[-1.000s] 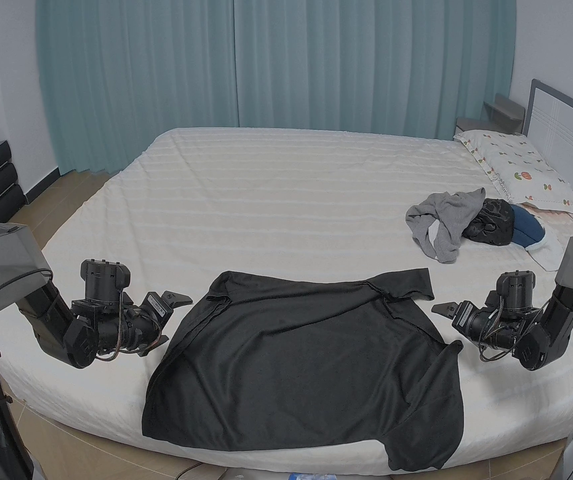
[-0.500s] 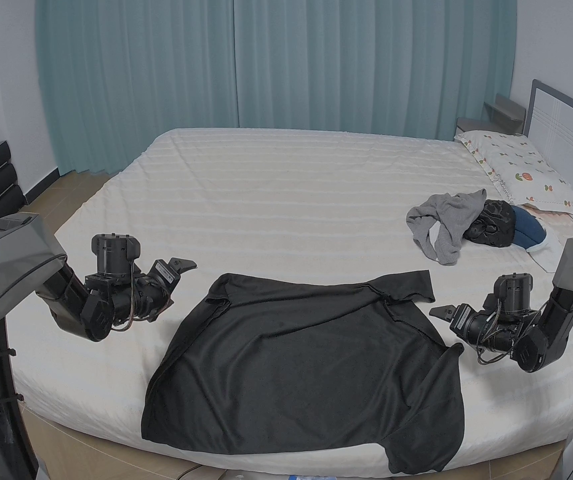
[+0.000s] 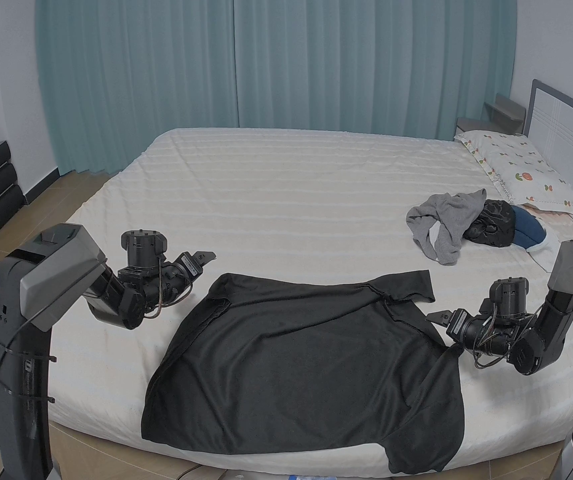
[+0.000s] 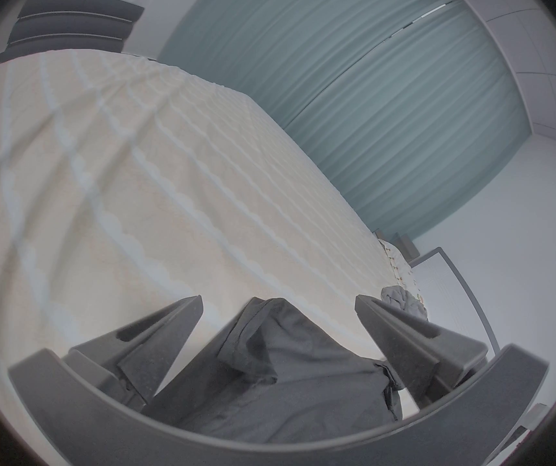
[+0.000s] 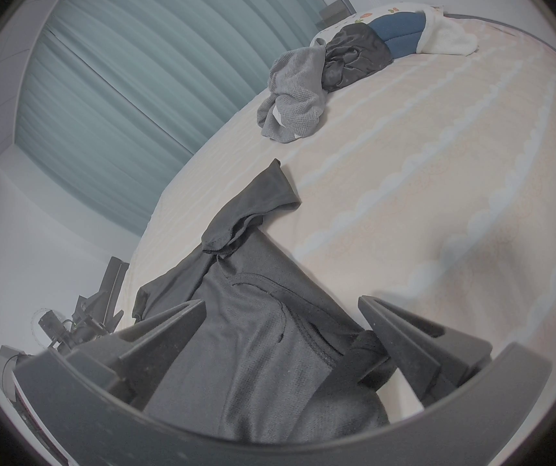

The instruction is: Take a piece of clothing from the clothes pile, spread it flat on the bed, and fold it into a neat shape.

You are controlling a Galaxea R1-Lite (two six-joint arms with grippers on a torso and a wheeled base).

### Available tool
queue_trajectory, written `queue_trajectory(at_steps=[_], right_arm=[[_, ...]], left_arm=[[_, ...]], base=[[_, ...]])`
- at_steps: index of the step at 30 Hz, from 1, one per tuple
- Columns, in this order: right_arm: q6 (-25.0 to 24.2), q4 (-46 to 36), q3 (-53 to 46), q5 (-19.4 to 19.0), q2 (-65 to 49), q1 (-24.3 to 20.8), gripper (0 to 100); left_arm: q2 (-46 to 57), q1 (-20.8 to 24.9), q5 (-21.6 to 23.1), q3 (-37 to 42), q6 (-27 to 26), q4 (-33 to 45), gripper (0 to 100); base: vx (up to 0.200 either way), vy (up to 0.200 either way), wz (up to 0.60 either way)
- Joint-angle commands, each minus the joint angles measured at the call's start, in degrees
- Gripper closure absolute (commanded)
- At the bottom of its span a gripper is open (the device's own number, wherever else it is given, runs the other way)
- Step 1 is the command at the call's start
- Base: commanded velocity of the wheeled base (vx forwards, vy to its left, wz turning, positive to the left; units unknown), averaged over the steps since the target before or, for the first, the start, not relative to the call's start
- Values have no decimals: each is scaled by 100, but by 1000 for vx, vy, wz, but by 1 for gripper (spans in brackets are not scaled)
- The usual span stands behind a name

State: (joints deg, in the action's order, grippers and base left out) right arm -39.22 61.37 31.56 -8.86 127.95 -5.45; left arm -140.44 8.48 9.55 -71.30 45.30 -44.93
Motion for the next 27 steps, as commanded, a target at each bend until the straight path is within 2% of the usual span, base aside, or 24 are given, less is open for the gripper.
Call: queue_trajectory(at_steps=[1,4,17,18,22,27], right_arm=[[-33,7,-1,-1,63,-44,0],[-165,7,-1,-1,19,-70,0],[-183,7,-18,-1,54,-167,0],[-183,7,-18,-1,54,-167,0],[-183,7,-18,-1,72,-167,0],[-183,7,8,7,107,-158,0]], left_arm=[[-511,92,-172,-393,5,20,0],[-599,110,-207,-402,14,-15,0],[-678,259,-146,-420,-118,-15,0],[-696,268,-137,-420,-144,-15,100],[-775,268,-146,-420,-382,-7,100],[-784,268,-225,-420,-399,-59,100]], base=[[0,0,0],[0,0,0],[0,0,0],[0,0,0],[0,0,0],[0,0,0]])
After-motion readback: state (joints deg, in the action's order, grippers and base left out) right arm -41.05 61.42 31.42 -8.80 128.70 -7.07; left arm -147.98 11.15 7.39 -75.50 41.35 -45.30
